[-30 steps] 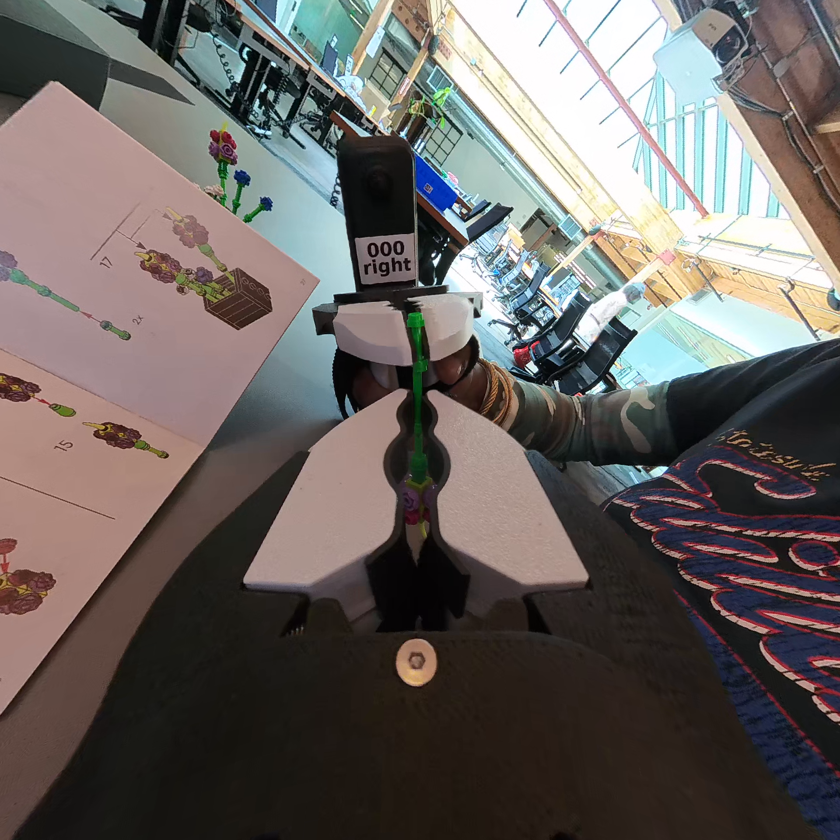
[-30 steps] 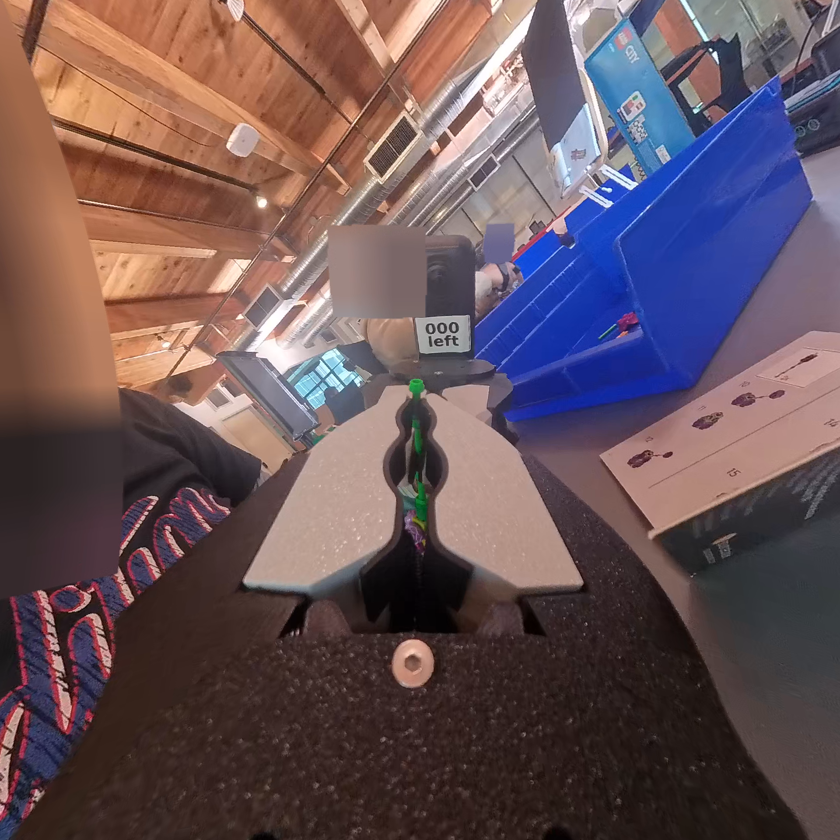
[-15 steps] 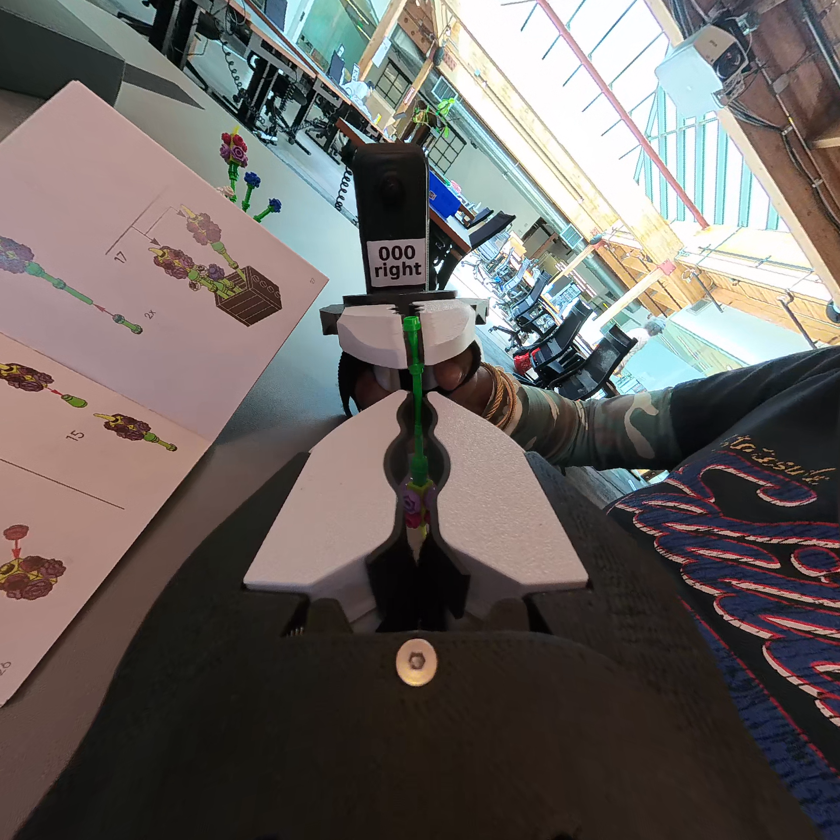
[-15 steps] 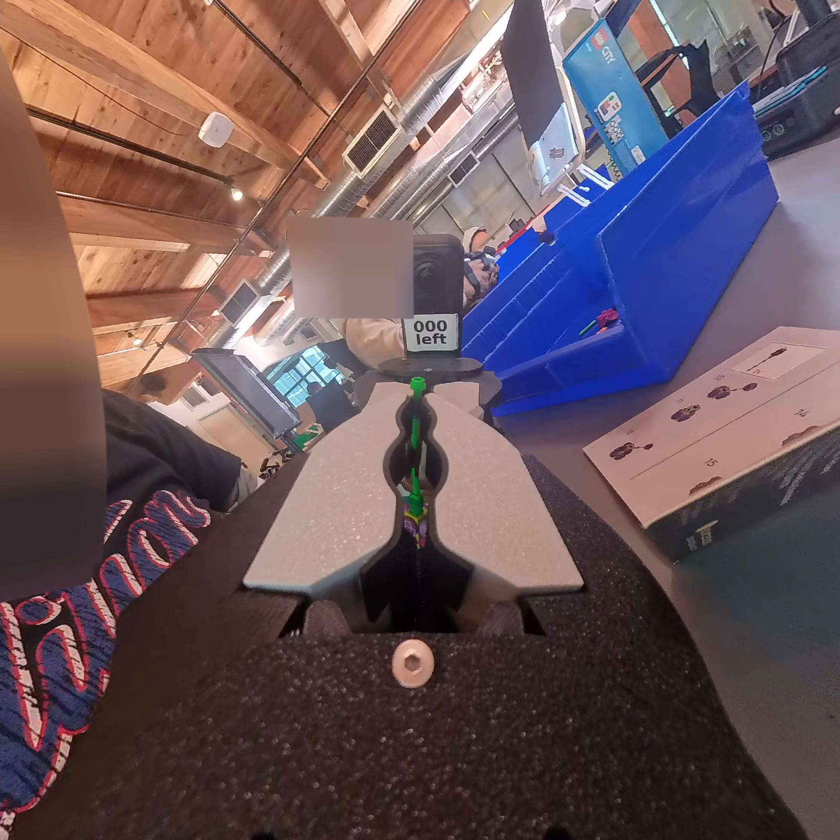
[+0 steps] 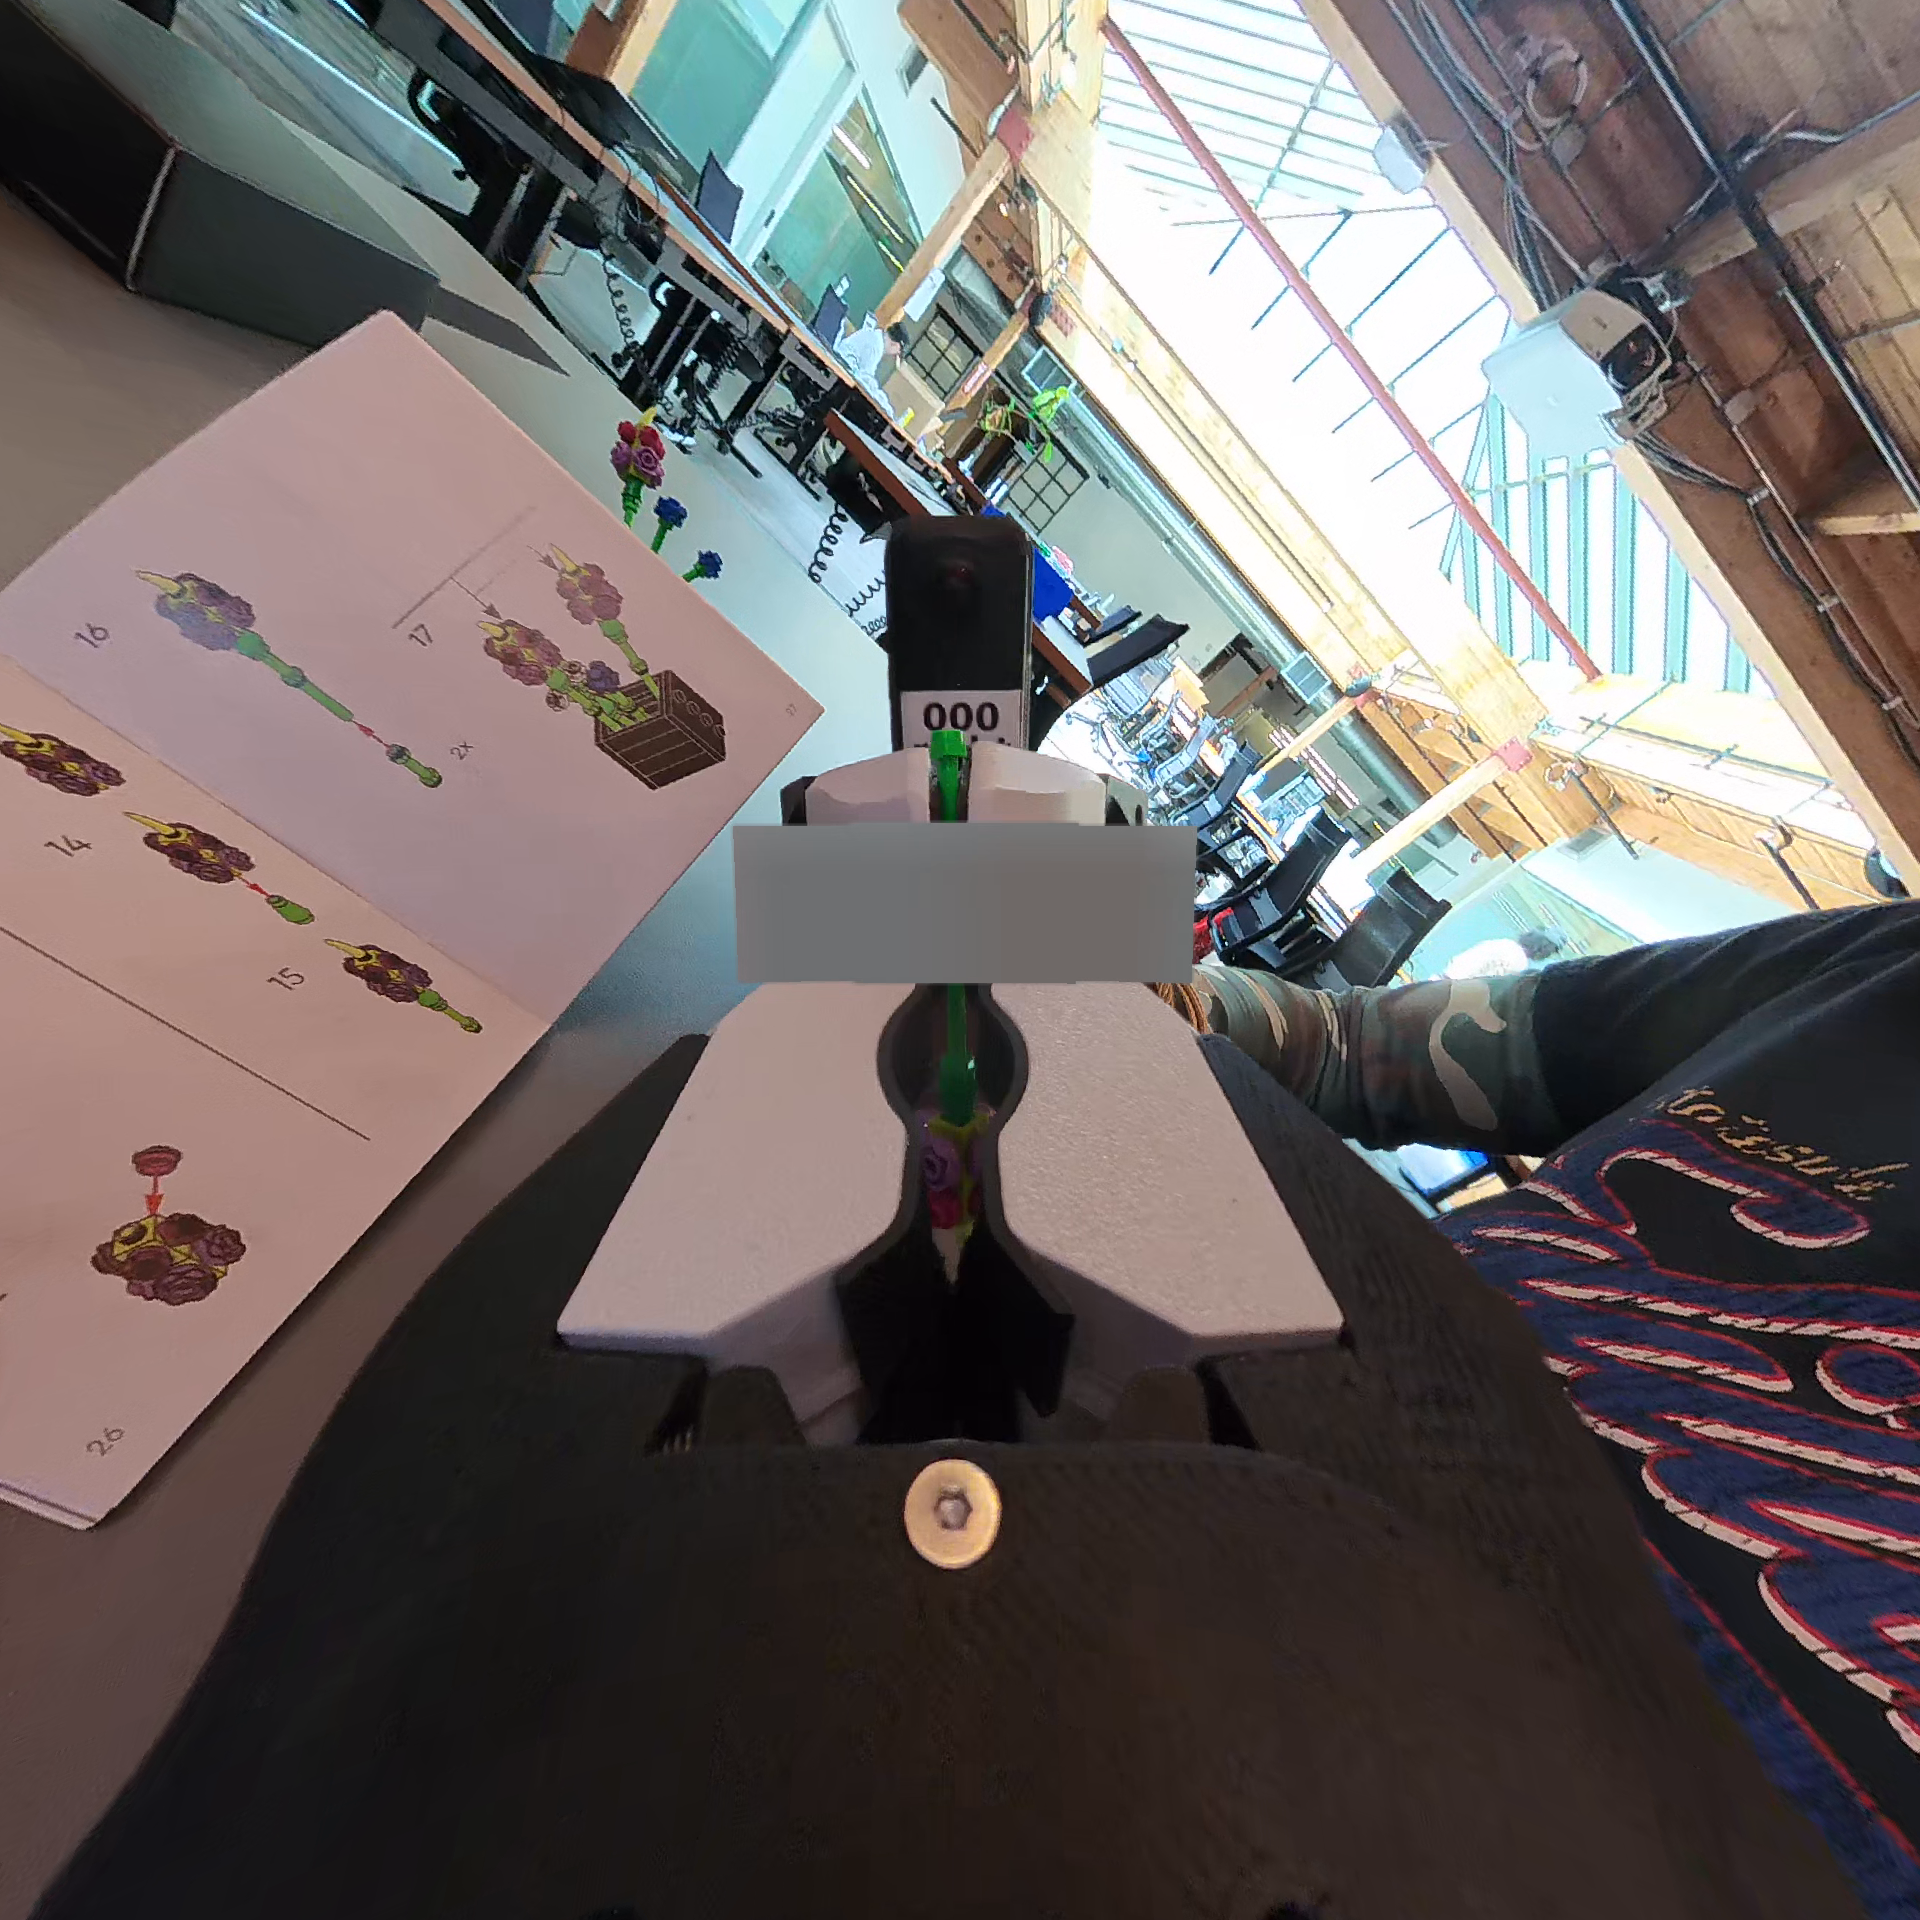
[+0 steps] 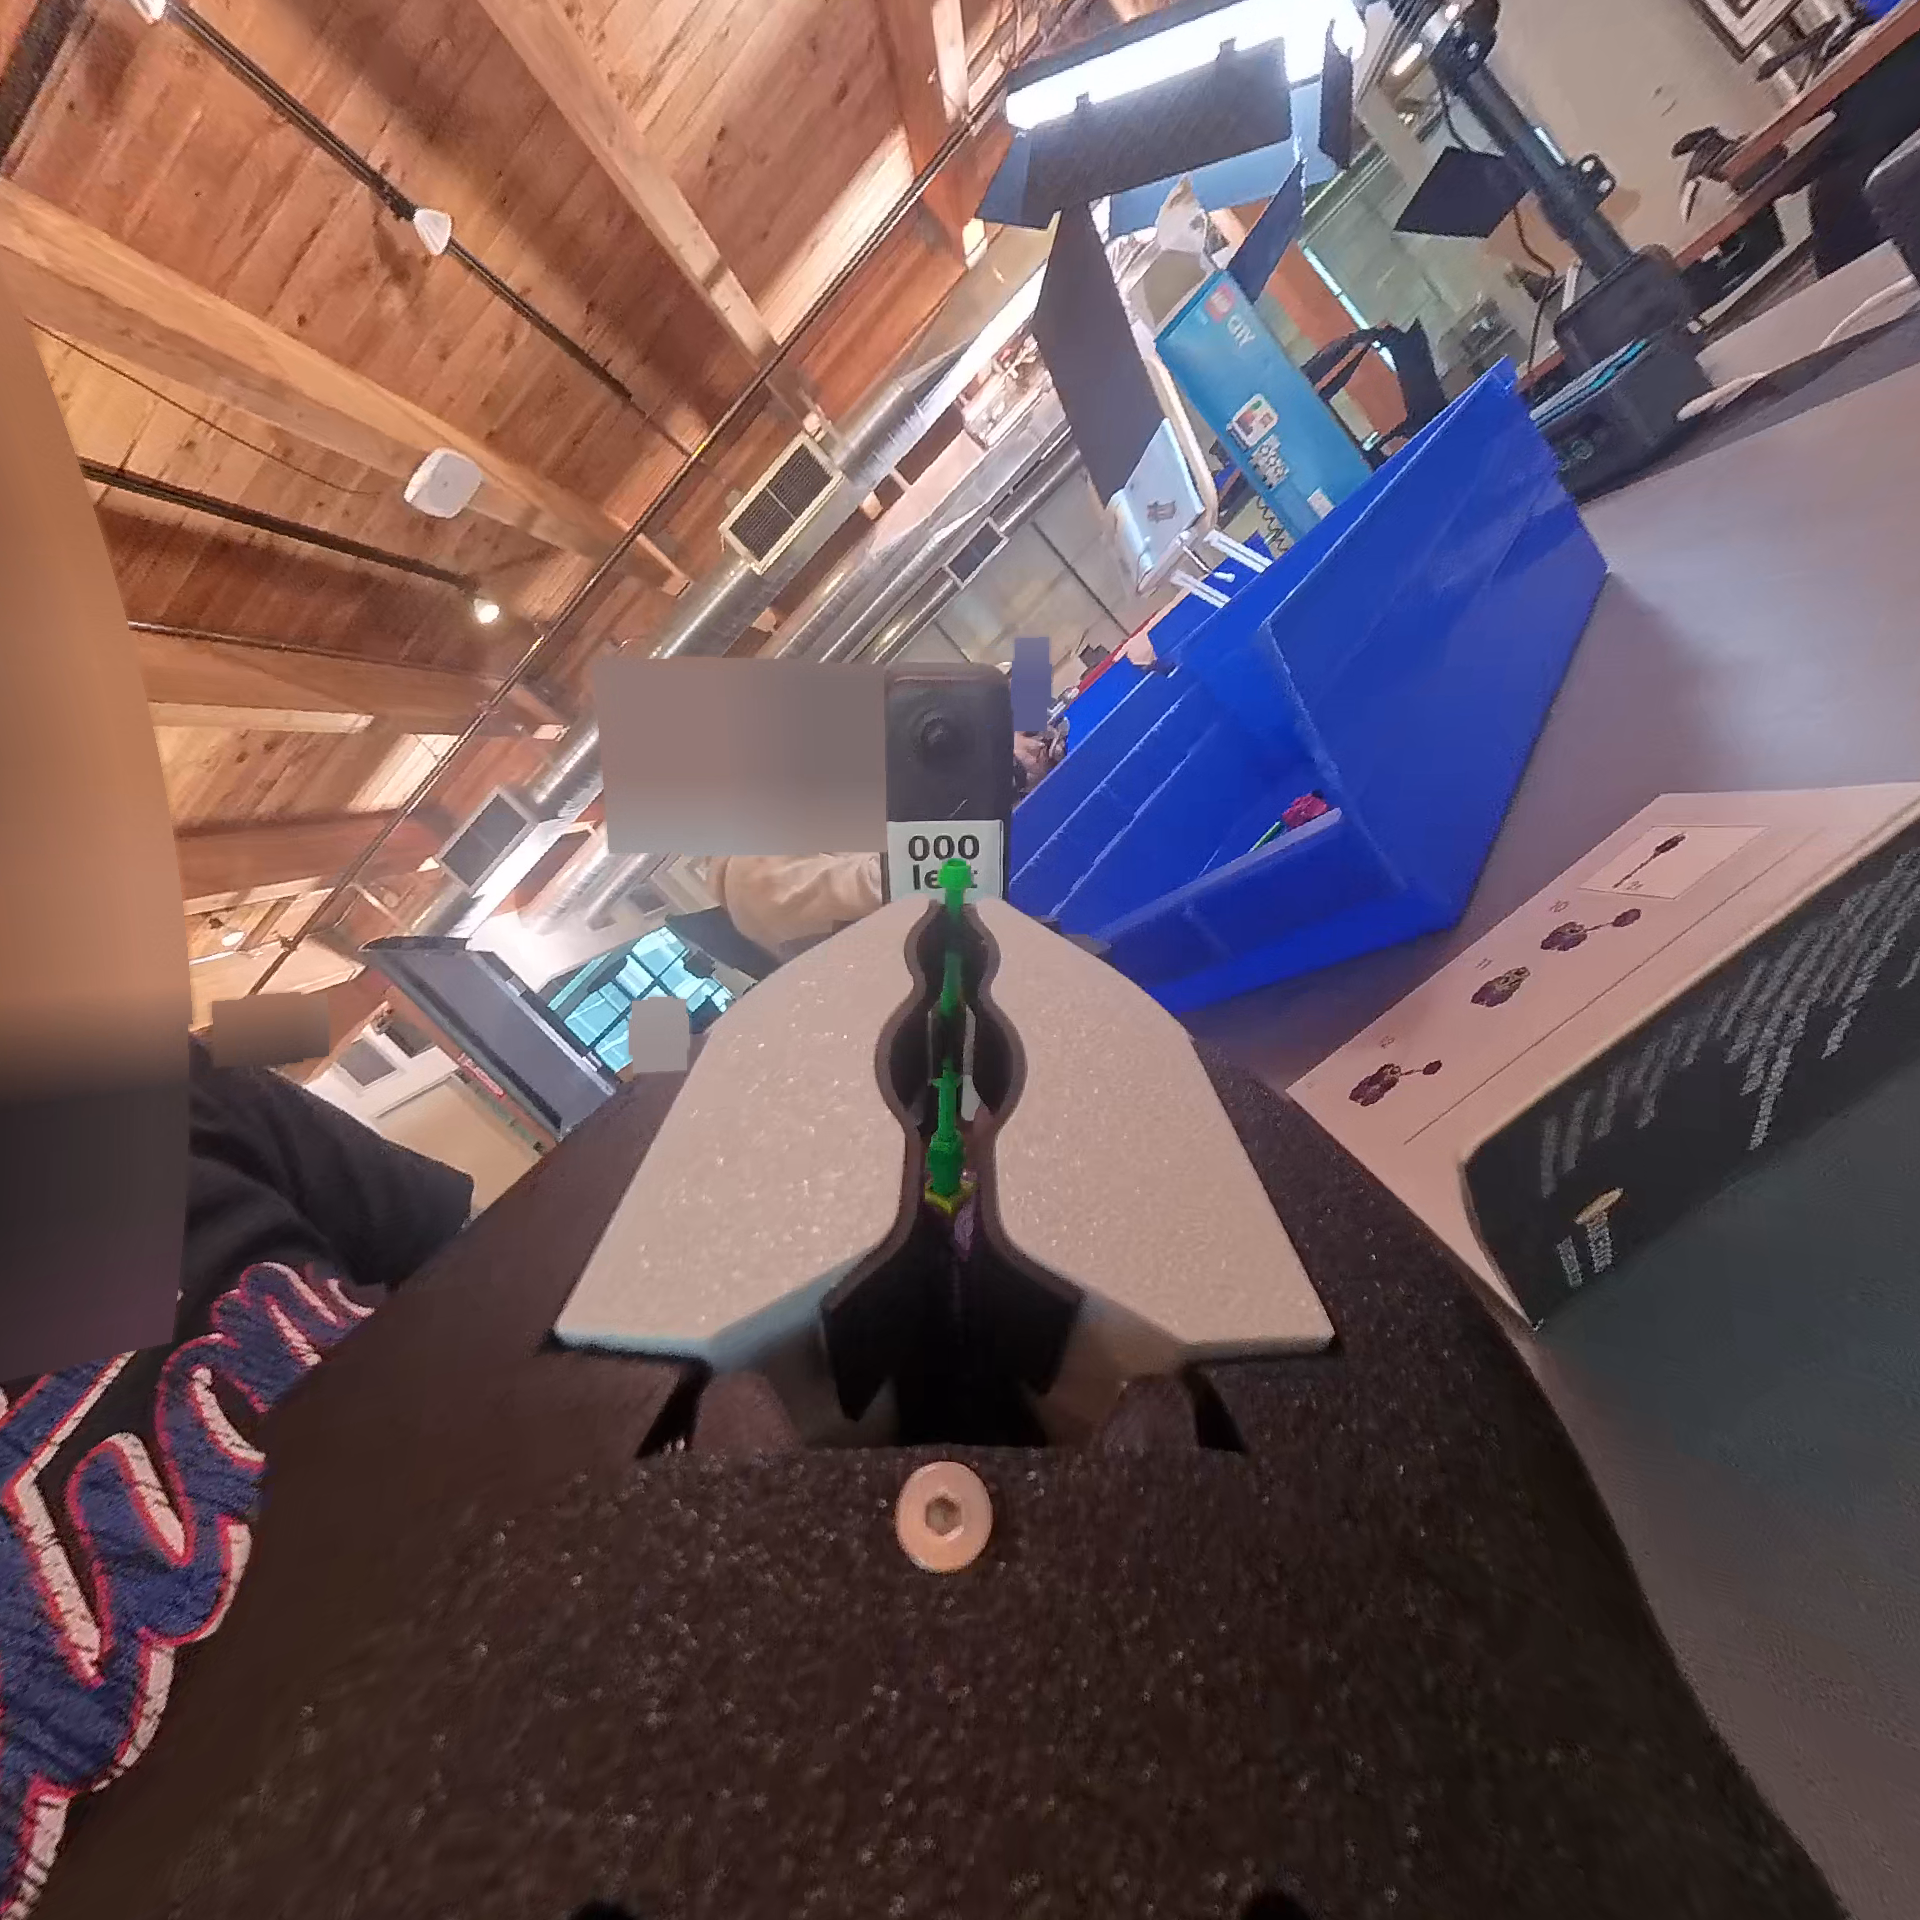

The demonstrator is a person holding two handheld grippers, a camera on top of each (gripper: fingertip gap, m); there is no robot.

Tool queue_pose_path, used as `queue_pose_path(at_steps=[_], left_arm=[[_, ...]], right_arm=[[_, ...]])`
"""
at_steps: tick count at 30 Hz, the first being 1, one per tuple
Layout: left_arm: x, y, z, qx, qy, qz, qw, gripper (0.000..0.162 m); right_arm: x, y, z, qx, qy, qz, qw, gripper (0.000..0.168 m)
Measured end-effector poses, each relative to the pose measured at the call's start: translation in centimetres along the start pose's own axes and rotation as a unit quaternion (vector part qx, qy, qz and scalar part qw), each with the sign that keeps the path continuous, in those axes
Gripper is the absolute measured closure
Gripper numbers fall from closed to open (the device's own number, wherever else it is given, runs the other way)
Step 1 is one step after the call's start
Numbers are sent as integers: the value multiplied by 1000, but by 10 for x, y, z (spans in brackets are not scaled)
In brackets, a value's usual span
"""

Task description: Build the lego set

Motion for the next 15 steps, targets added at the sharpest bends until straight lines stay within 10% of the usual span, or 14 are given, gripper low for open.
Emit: queue_pose_path(at_steps=[15], left_arm=[[-4, 6, -3, -42, -10, 23, 999, 162]], right_arm=[[0, -7, 2, -75, -16, -44, 996, 165]])
Point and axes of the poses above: each gripper's, where its closed fingertips meet, y out along the fingers, z out of its top, x = y × z across the jaws, the point moved 10 cm from there along -y, back along the fingers, and after that the axes turned 4 degrees about z, right-handed, at the moved point
